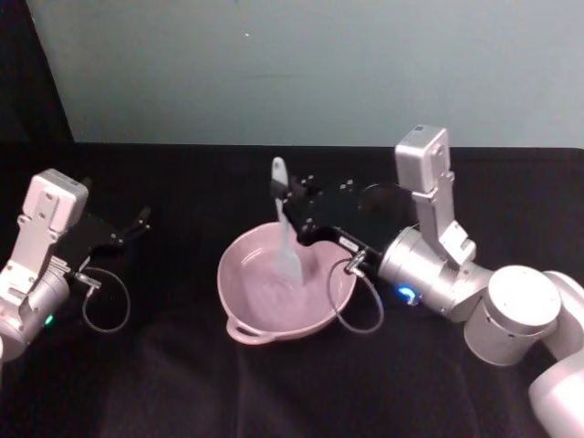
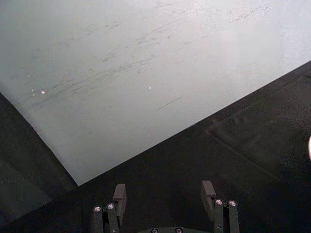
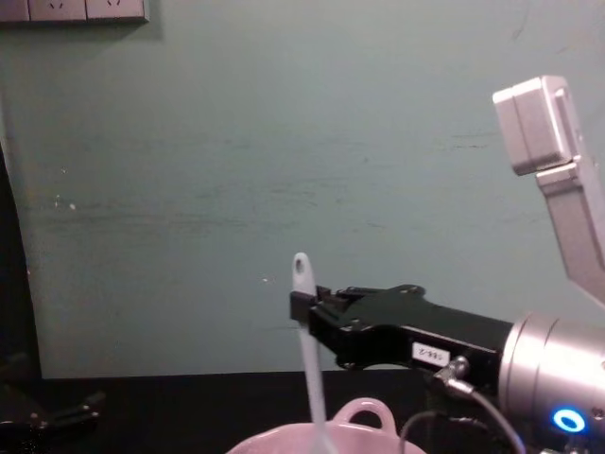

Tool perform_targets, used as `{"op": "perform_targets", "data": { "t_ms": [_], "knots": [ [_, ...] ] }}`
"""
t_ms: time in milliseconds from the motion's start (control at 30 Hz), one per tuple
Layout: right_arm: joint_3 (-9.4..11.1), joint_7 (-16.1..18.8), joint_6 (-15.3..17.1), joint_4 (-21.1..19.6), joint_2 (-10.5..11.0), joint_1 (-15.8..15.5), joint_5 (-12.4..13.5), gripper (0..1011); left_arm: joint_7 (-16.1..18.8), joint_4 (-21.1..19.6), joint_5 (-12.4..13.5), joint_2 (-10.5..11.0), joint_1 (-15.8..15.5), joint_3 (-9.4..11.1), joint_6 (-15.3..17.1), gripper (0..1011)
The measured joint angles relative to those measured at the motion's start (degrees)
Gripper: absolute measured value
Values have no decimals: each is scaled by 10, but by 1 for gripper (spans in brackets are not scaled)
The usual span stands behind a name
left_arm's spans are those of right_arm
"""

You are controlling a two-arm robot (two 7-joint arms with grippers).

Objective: Use the one hand to pick up the spoon and stir the clear water in the bowl.

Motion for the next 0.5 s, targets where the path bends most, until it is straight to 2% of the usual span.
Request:
{"op": "perform_targets", "data": {
  "t_ms": [167,333,500],
  "knots": [
    [11,-10,5,-14,13,-8,-3,112,0,0,0,0,0,0,0,1011],
    [24,-21,14,-51,30,-37,-1,112,0,0,0,0,0,0,0,1011],
    [28,-25,21,-88,42,-66,1,112,0,0,0,0,0,0,0,1011]
  ]
}}
